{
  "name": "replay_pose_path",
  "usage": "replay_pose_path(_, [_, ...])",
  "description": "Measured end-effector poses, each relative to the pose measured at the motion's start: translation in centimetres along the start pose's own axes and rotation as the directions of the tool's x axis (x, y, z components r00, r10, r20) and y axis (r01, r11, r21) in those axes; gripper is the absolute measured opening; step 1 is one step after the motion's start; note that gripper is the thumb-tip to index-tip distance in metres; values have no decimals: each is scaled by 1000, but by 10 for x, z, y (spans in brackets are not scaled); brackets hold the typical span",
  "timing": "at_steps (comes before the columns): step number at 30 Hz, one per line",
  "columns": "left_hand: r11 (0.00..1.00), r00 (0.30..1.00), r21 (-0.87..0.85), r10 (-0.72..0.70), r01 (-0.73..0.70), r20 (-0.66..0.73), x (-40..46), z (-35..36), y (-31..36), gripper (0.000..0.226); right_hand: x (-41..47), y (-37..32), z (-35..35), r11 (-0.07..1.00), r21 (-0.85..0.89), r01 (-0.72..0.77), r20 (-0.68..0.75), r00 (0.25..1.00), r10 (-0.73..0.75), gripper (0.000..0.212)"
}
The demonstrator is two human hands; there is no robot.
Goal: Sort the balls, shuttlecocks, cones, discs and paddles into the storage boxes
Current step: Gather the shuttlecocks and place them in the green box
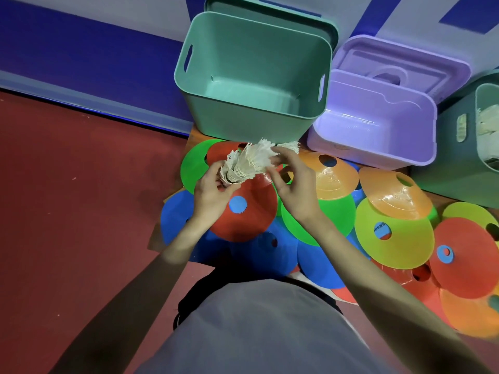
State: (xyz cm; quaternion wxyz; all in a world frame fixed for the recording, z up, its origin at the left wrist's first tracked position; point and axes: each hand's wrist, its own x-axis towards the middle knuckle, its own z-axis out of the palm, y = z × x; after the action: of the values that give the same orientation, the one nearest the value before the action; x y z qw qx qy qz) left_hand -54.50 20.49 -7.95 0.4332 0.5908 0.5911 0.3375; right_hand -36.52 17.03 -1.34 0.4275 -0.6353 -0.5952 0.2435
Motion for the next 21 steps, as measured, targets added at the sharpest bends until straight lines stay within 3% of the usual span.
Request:
replay_pose_path(3, [1000,1000,-6,-15,15,-13,4,-1,-2,51,4,10,1,999,-33,-23,-119,993,19,21])
replay_pose_path(6, [1000,1000,-15,-26,26,-4,7,-1,0,53,18,38,4,979,-120,-162,-197,971,137,17])
replay_pose_path(9, [1000,1000,-19,-25,25,8,10,-2,1,55,41,68,6,895,-277,-351,-118,936,330,32])
replay_pose_path(14, [999,999,-15,-39,40,13,15,0,0,58,67,85,12,789,-403,-465,-34,868,495,37])
replay_pose_path(17, [1000,999,5,-31,31,15,15,2,0,59,72,87,11,780,-348,-520,-74,845,530,31])
replay_pose_path(21, [1000,999,11,-29,29,17,13,6,0,58,65,76,-5,863,-251,-438,-113,899,423,24])
